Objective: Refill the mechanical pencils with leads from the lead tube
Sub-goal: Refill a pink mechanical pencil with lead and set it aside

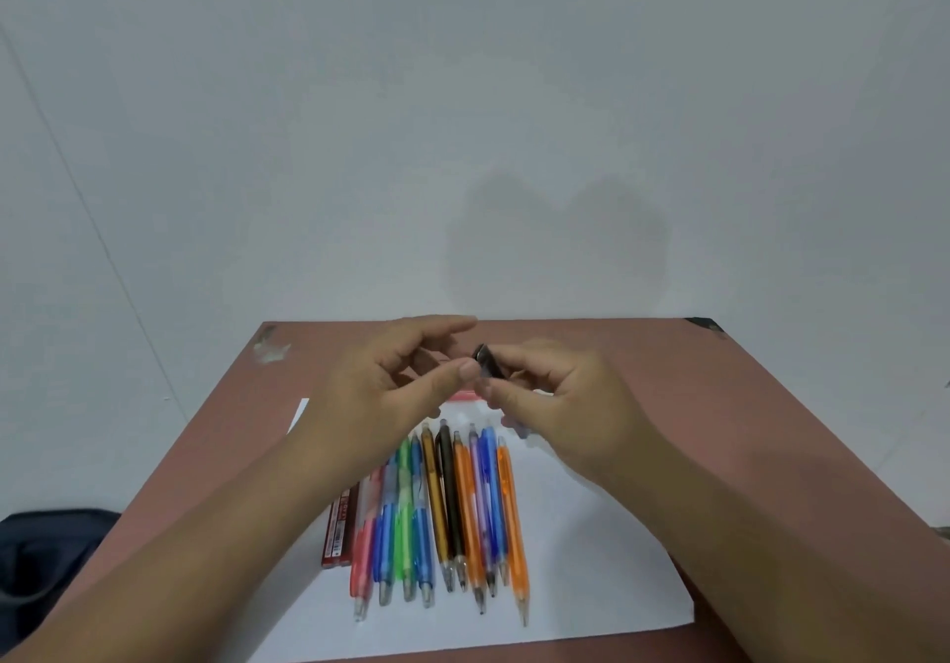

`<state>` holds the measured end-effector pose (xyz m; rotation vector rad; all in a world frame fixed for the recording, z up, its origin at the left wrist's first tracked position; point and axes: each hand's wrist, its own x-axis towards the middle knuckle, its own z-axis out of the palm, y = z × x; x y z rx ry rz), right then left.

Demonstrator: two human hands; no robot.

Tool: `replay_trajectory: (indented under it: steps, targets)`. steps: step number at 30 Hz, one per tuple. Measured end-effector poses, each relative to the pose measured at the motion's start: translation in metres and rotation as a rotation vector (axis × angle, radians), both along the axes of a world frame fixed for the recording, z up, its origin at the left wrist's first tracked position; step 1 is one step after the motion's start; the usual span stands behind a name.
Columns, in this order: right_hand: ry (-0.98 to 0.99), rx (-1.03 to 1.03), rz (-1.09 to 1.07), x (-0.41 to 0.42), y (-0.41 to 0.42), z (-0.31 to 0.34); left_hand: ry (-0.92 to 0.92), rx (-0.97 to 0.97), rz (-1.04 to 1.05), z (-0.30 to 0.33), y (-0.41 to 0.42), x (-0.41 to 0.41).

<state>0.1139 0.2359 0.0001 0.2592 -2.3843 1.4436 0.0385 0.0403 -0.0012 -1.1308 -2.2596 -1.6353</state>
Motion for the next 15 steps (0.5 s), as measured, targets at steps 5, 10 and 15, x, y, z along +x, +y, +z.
replay_trajectory:
  steps: [5, 10, 15]
  targets:
    - [0.094, 0.133, -0.027, -0.0003, -0.0022, -0.0030, -0.027, -0.070, -0.014, -0.0045, 0.0029, -0.0036]
    - [0.016, 0.216, -0.010, -0.0024, -0.0026, -0.0052, -0.128, -0.052, 0.031, -0.0064, 0.0036, -0.0056]
    - [-0.036, 0.292, 0.018, 0.0007, -0.0052, -0.0008, -0.084, -0.067, 0.061, -0.0054, 0.0029, -0.0044]
